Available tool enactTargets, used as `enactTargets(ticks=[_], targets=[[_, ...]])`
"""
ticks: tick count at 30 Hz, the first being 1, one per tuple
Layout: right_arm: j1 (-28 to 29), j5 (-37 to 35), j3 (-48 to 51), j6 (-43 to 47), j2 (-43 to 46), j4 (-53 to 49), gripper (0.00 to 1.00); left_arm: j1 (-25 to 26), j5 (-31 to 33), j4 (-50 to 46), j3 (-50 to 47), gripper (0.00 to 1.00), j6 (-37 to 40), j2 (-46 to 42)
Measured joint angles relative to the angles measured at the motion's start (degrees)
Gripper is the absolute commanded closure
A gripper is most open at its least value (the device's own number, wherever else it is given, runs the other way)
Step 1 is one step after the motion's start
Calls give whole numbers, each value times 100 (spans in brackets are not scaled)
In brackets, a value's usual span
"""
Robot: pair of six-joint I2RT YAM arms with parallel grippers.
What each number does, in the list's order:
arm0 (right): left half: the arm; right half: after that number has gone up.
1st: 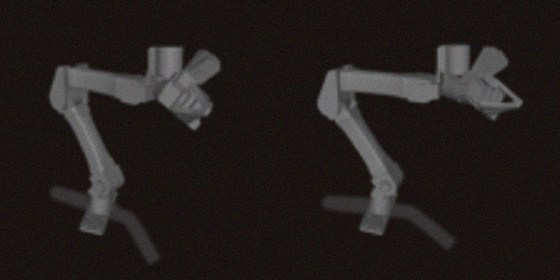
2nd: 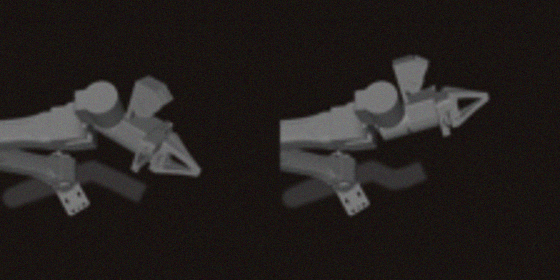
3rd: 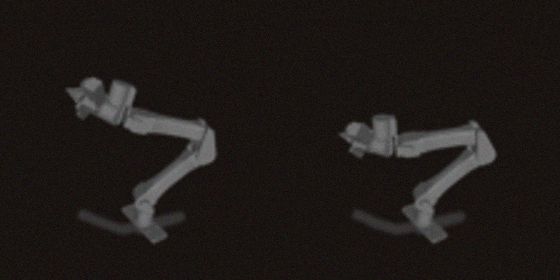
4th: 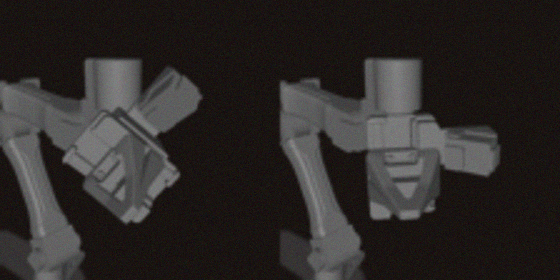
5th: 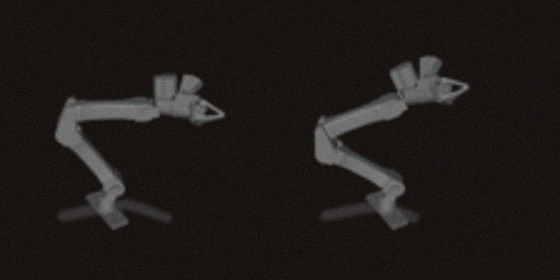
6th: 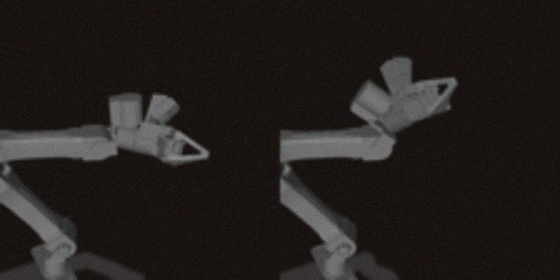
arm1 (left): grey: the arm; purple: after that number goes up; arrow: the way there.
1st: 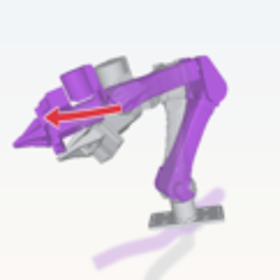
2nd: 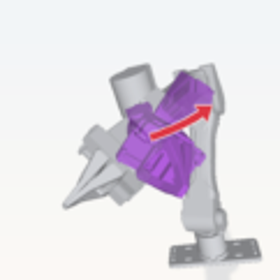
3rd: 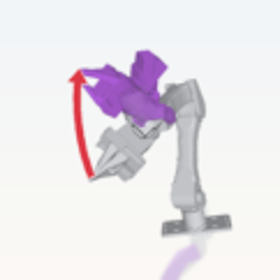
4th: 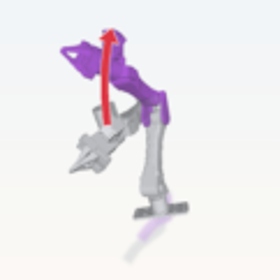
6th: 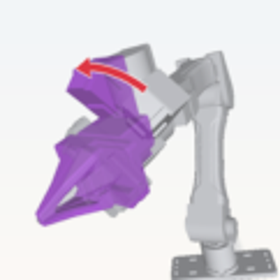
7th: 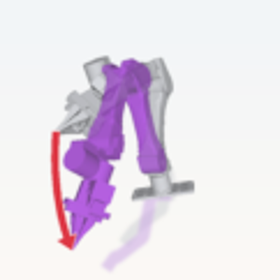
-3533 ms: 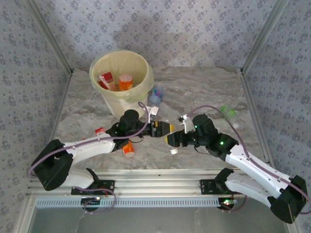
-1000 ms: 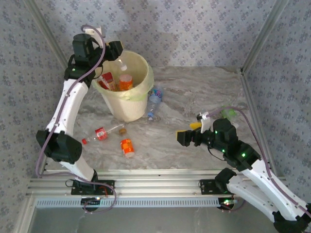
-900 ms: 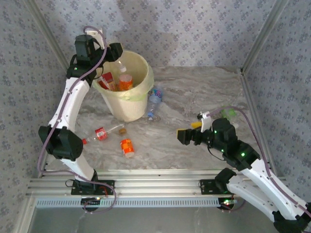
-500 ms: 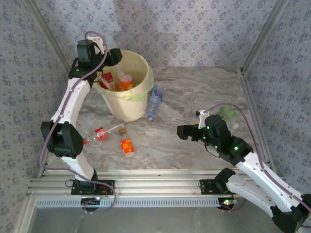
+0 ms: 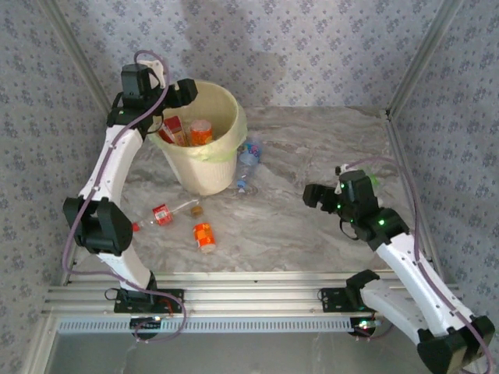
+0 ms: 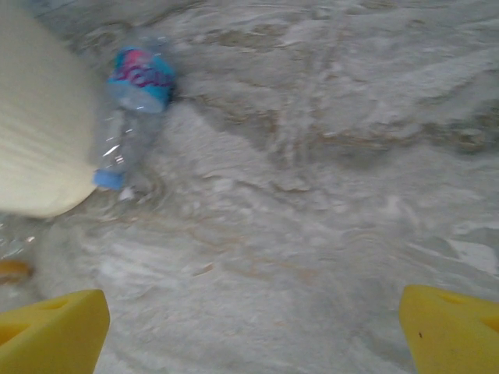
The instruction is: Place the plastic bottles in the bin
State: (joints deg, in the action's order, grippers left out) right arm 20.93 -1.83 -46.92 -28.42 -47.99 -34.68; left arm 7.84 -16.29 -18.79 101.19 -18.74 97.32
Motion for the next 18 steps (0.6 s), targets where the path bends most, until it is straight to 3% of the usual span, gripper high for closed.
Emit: enactTargets(ticks=[5,9,18], targets=[[-1115,334,-28,278,-496,-39,0,2,-278,-72,-210,1,-79,-708],[-1906,560,-28,459,-901,22,0,111,-481,-57,-675,0,-210,-1532],[-3154,909,-345,1021,-2015,319,0,1196,-649,289,-2614,0,-684,-2979]])
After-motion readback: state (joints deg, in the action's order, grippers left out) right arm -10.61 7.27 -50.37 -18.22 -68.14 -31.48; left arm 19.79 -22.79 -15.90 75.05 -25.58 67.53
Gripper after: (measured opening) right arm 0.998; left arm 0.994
